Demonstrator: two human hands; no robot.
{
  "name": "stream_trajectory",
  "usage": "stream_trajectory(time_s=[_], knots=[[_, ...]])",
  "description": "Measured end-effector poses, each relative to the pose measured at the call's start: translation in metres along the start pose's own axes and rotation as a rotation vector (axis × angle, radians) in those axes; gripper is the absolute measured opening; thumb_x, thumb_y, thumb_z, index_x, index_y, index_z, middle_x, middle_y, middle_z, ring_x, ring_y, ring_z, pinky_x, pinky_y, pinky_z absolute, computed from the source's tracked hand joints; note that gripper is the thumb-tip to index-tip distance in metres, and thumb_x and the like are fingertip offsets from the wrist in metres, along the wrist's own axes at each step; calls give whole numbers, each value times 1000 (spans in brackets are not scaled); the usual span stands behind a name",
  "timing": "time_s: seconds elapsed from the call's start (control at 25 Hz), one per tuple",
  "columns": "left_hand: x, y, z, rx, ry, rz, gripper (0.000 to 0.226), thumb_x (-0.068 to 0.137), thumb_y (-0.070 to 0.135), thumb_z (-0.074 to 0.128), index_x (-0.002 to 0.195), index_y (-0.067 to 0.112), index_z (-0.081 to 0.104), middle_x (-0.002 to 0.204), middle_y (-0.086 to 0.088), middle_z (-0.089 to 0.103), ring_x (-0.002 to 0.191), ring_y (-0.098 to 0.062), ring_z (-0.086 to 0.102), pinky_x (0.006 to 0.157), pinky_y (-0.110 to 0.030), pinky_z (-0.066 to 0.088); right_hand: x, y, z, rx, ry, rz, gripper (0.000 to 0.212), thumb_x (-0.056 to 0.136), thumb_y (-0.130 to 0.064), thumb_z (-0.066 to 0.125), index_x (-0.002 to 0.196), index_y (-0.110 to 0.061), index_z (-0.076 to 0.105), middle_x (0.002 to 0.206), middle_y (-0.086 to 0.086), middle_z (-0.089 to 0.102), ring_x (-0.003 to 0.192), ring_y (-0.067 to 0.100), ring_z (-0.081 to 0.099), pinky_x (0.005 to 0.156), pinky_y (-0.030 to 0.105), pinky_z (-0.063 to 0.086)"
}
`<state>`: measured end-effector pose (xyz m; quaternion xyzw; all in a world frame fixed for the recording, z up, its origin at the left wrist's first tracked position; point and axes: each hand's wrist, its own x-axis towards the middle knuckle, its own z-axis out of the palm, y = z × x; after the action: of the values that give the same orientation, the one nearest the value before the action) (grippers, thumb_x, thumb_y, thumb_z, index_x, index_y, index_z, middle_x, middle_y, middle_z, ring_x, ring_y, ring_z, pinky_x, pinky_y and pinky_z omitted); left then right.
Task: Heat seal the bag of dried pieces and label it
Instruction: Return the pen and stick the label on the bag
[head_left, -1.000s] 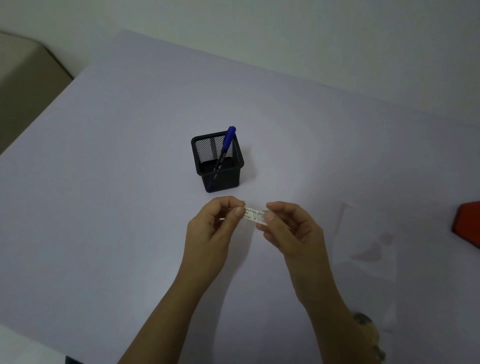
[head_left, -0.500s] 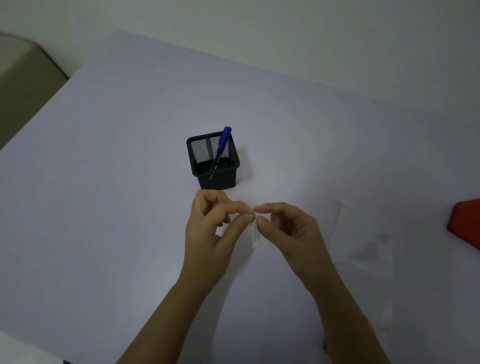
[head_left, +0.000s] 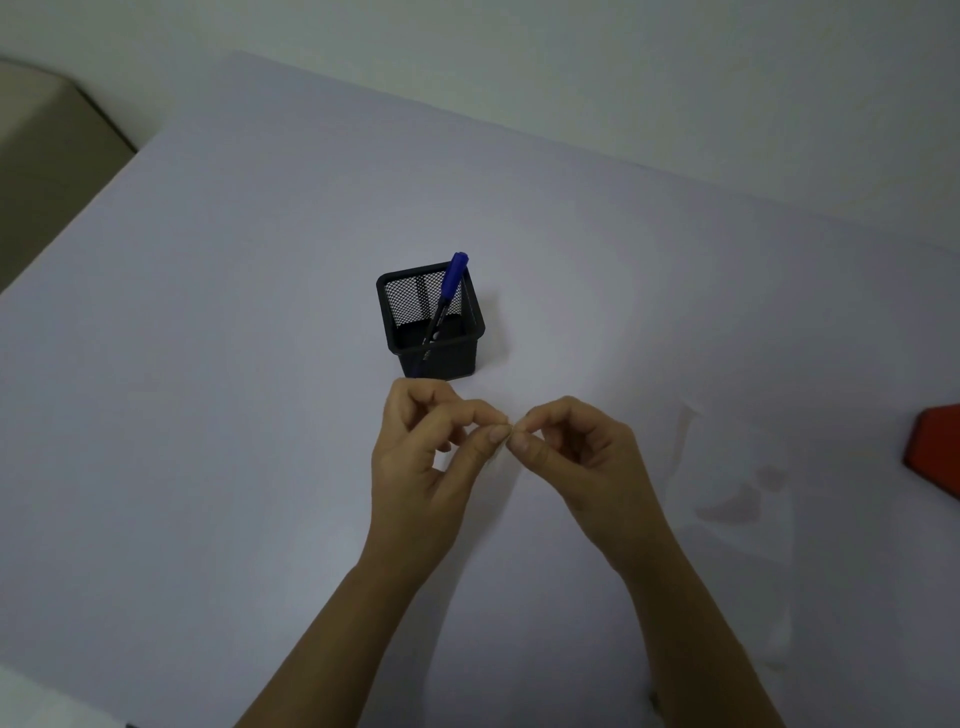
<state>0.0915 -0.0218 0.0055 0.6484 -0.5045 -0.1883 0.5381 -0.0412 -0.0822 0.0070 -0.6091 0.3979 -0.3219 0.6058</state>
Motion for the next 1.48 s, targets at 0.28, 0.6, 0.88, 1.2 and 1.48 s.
stream_trajectory(time_s=[0.28,0.6,0.88,1.2,1.48], knots=[[11,-29,-36,6,-19,-397,21,89,13,56,82,33,58,88,11,59,81,-4,56,69,-12,46,9,26,4,-217,84,269,8,77,-29,72,74,-23,67,72,-10,68,69,7,62,64,16,46],[8,-23,-35,-61,-11,-625,11,90,17,55,88,23,64,88,3,66,80,-10,58,67,-15,49,18,35,25,-698,125,278,32,82,-34,65,110,-23,56,88,-5,65,78,16,61,63,26,47],[9,18,49,-399,-208,-786,10,87,12,59,83,15,68,72,0,66,68,-7,61,70,-17,53,-66,21,-73,-682,452,154,22,82,-19,68,103,-18,62,89,-7,62,86,15,57,77,25,44],[-22,49,162,-233,-581,-777,6,85,7,63,82,8,68,69,-7,65,60,-11,60,68,-24,54,-106,55,-154,-577,367,276,45,74,-18,74,111,-21,49,96,-20,53,96,11,55,91,36,47],[-29,35,178,83,-626,-613,10,82,15,66,73,18,69,64,-1,69,61,-14,64,71,-33,55,-110,73,-163,-538,401,255,48,70,-18,76,111,-20,51,98,-16,56,97,7,55,92,34,46]])
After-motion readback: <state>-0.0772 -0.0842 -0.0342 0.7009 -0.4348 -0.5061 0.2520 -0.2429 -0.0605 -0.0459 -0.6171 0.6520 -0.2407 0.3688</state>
